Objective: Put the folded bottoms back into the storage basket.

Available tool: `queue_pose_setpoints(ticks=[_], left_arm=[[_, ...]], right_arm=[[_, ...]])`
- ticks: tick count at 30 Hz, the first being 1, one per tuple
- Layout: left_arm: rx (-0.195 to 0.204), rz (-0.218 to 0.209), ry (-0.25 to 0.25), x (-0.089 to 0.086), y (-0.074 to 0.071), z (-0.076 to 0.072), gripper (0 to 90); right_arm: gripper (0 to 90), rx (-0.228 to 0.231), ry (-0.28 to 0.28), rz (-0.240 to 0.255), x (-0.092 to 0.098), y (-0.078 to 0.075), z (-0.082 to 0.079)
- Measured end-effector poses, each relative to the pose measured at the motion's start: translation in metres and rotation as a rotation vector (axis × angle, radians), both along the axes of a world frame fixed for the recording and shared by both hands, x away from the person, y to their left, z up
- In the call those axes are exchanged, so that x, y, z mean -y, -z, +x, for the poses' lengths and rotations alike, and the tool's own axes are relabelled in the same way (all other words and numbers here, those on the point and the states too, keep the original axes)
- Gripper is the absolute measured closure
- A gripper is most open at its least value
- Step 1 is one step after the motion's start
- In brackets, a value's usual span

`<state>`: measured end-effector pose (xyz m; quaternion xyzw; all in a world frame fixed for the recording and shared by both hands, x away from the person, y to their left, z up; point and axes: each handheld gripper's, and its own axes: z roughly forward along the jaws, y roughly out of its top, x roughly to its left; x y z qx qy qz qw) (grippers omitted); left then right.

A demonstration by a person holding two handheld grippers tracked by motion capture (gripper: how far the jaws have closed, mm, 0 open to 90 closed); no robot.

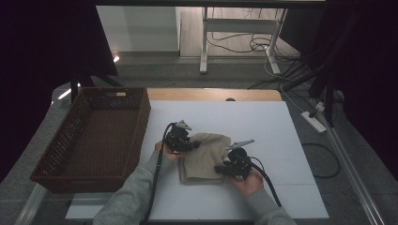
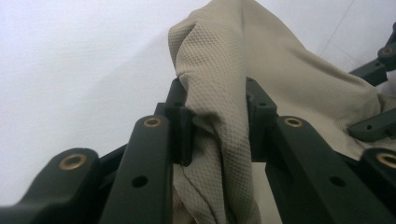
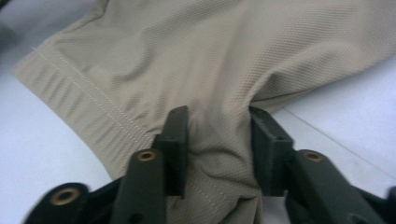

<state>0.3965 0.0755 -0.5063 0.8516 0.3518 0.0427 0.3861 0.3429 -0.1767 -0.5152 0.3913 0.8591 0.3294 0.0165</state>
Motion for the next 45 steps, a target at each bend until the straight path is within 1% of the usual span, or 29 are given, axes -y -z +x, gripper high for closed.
queue_pose_setpoints(ticks=[1, 2, 4, 12, 17, 24, 32, 45], left_arm=[[0.000, 0.000, 0.000, 0.000, 0.000, 0.000, 68.8], [0.001, 0.000, 0.000, 0.000, -0.001, 0.000, 68.9], [0.003, 0.000, 0.001, 0.000, -0.001, -0.001, 68.8], [0.010, -0.003, 0.004, -0.001, -0.004, -0.002, 68.9], [0.015, -0.008, 0.005, -0.001, -0.006, -0.003, 69.0], [0.024, -0.017, 0.006, -0.003, -0.010, -0.004, 69.0], [0.034, -0.025, 0.008, -0.003, -0.015, -0.006, 69.0], [0.053, -0.034, 0.014, -0.003, -0.024, -0.010, 69.1]], right_arm=[[66.9, -0.012, -0.002, 0.018, 0.001, 0.001, 0.000], [68.4, -0.018, -0.004, 0.026, 0.001, 0.001, 0.001], [70.8, -0.021, -0.008, 0.032, 0.002, 0.001, 0.001], [74.3, -0.004, -0.021, 0.038, 0.002, 0.000, 0.000], [75.1, 0.009, -0.033, 0.042, 0.002, -0.001, -0.001], [75.4, 0.031, -0.042, 0.062, 0.003, -0.003, -0.003], [75.6, 0.046, -0.049, 0.081, 0.004, -0.006, -0.004], [75.7, 0.083, -0.061, 0.094, 0.004, -0.011, -0.007]])
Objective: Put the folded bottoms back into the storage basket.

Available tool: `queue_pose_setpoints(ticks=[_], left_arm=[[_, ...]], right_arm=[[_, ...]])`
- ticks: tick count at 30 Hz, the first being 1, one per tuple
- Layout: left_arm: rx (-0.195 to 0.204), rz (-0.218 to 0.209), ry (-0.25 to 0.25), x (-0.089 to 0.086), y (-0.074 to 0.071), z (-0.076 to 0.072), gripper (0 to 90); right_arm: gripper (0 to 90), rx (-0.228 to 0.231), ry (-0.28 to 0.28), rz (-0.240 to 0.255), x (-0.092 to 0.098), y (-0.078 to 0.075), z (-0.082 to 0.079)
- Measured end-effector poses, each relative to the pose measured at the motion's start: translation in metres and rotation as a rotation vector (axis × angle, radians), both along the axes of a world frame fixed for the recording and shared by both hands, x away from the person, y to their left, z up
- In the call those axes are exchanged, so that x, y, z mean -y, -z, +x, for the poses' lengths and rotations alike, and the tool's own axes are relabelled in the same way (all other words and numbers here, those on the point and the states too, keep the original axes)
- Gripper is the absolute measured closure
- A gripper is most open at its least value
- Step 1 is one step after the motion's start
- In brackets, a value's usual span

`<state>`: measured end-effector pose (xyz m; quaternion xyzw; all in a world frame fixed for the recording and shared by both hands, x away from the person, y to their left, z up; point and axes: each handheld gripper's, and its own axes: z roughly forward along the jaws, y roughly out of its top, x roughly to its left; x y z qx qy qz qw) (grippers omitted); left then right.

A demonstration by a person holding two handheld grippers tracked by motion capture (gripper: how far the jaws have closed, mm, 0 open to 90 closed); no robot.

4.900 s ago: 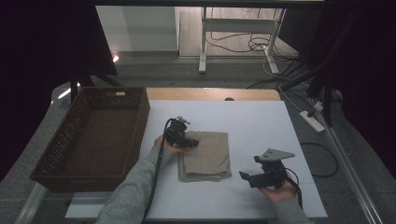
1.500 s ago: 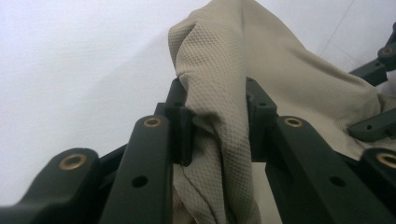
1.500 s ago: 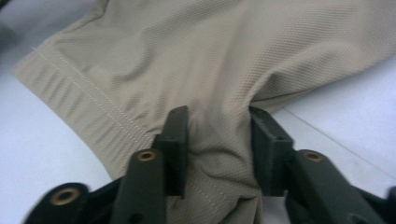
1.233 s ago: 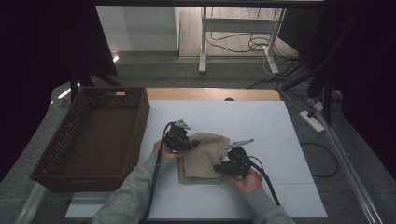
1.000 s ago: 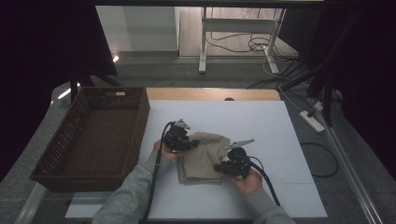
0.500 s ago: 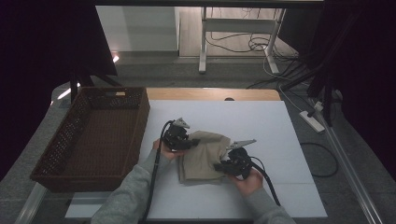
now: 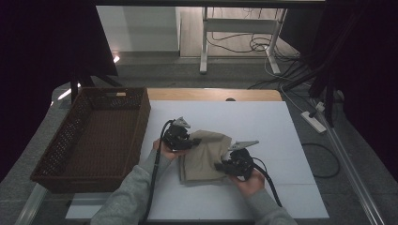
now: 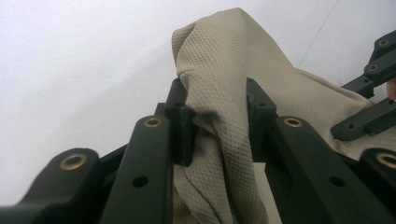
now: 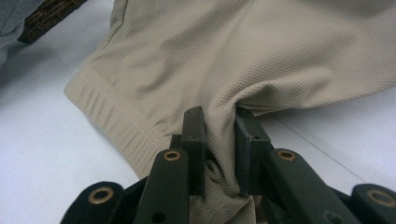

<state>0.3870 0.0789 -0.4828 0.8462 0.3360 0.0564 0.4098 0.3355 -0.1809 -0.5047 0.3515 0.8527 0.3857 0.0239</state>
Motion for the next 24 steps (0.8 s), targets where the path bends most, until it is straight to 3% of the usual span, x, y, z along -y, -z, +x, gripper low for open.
queue_pose_setpoints(ticks=[13, 24], left_arm=[[0.026, -0.018, 0.003, -0.002, -0.011, -0.004, 69.2], [0.045, -0.026, 0.007, -0.004, -0.017, -0.007, 69.2]], right_arm=[[75.9, 0.059, -0.005, 0.032, 0.001, -0.007, -0.004], [76.0, 0.082, -0.004, 0.040, 0.002, -0.011, -0.005]])
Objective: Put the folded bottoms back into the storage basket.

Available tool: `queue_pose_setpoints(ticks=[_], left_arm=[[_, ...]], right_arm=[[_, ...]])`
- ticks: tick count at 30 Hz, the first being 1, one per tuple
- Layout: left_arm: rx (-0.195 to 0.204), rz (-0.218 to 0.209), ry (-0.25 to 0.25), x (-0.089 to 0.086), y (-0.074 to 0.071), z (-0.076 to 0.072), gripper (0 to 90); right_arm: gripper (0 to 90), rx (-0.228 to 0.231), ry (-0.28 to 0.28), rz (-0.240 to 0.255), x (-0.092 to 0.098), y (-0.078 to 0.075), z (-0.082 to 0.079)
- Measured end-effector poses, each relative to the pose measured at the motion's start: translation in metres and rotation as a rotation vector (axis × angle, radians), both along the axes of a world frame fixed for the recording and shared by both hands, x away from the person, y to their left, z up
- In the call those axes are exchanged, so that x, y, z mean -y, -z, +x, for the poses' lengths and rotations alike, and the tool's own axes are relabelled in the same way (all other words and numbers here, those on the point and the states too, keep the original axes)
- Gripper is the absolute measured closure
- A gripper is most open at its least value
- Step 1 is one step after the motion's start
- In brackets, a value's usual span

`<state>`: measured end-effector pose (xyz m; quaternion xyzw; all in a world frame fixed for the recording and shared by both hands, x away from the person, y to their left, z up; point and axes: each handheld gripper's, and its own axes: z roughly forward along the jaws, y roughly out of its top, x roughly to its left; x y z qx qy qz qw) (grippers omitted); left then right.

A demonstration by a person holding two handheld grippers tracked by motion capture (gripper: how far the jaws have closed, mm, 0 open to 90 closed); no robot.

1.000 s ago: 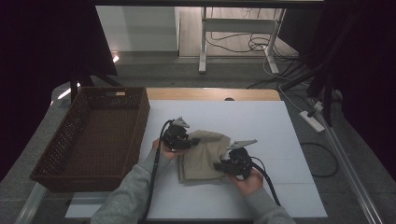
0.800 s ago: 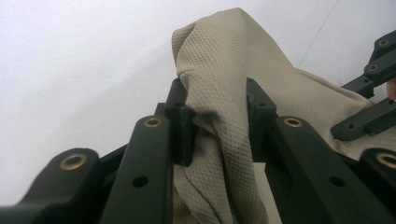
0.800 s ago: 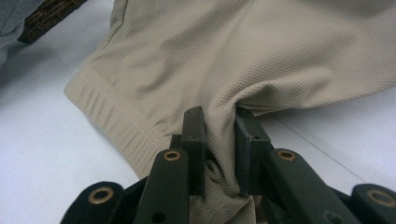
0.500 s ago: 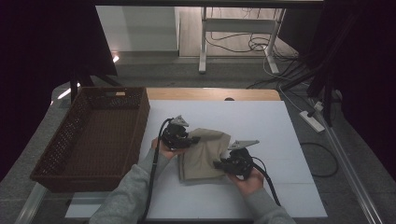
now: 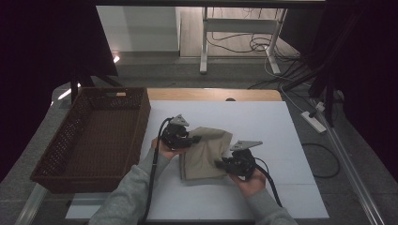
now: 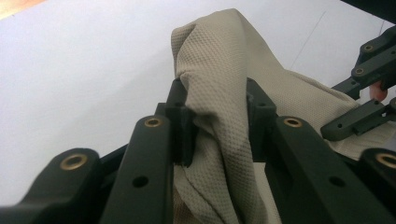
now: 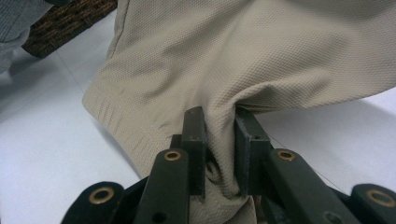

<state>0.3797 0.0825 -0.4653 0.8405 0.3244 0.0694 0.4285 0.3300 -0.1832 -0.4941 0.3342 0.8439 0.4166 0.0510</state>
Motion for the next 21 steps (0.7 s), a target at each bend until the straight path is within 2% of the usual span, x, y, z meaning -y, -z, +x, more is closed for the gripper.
queue_pose_setpoints(ticks=[7, 21], left_arm=[[0.008, -0.010, 0.000, -0.0012, -0.0039, -0.0017, 69.4], [-0.004, -0.013, 0.014, -0.0027, -0.0057, -0.0015, 70.6]], right_arm=[[76.0, 0.017, -0.001, 0.007, 0.0004, -0.0025, -0.0011], [77.0, 0.029, -0.007, 0.004, -0.0003, -0.0042, -0.0023]])
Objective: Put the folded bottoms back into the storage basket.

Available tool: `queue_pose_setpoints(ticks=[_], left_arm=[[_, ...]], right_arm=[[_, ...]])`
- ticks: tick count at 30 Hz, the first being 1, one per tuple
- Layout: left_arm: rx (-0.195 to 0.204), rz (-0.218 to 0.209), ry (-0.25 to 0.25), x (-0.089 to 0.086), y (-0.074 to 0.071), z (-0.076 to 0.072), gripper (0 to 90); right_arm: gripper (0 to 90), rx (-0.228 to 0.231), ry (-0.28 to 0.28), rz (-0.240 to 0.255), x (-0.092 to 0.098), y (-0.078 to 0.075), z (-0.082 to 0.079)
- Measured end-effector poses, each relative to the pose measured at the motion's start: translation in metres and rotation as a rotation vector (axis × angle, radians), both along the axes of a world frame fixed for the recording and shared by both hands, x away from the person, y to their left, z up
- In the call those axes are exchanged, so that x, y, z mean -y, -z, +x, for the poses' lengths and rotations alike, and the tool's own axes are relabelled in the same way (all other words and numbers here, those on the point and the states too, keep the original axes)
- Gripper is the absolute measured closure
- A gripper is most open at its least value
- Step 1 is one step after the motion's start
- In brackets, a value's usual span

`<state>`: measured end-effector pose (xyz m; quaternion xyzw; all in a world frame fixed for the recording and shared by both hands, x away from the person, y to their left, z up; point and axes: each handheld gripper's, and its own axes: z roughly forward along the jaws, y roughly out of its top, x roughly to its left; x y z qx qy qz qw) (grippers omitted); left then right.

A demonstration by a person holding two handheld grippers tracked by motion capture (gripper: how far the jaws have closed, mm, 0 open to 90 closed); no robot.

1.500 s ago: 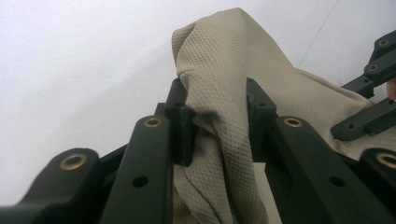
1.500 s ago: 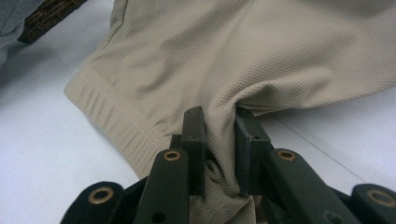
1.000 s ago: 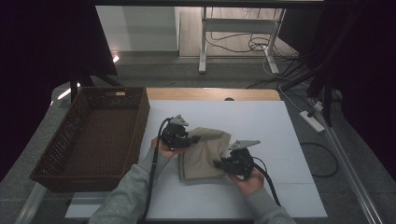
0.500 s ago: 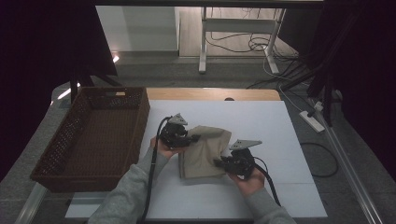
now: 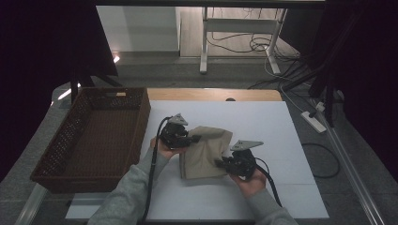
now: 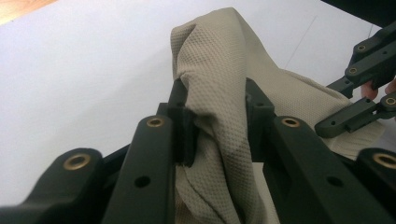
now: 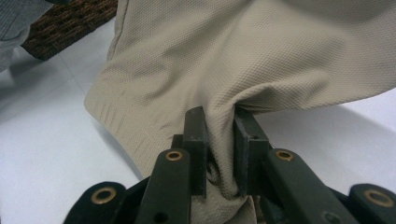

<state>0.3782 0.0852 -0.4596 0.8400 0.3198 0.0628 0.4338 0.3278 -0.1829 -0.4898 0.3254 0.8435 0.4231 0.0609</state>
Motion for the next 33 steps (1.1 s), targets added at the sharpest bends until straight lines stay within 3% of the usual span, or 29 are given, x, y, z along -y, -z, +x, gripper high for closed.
queue_pose_setpoints(ticks=[33], left_arm=[[0.035, -0.054, -0.014, -0.008, -0.028, -0.008, 70.9]], right_arm=[[77.8, 0.091, -0.013, 0.040, 0.003, -0.027, -0.001]])
